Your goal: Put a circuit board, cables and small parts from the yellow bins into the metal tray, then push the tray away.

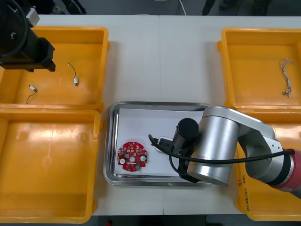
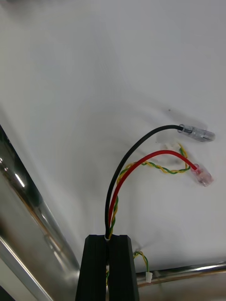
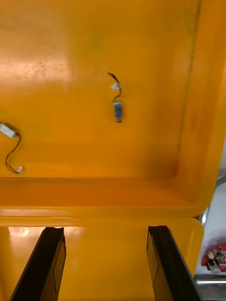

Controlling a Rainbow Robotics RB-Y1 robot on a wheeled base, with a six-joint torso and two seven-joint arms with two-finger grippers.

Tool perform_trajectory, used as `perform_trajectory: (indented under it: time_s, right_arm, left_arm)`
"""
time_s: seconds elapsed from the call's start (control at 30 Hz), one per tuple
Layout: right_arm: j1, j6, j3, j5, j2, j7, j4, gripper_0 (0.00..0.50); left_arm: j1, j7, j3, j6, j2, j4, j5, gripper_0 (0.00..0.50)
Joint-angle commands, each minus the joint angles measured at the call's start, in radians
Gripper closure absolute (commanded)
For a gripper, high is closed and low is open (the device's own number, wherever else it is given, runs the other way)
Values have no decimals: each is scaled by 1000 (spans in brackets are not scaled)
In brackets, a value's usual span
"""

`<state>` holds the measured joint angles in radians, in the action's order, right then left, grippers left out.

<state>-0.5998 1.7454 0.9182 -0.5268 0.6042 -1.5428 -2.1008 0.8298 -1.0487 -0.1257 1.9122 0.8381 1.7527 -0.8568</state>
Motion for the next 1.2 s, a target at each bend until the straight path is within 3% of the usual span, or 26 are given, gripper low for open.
perform_trajectory:
  time_s: [0.03,0.6,1.2]
  right_arm:
    - [12,-24,37,31,-29,-22,-5,500]
    - [46,-83,39,93,-78,7,35,500]
    - [80,-81,39,162,-127,32,35,500]
  left_arm:
    - [49,-85,61,8,39,-33,38,0]
    - [48,-162,123,7,39,-159,71,0]
    - [48,-422,136,-226,35,-434,90,0]
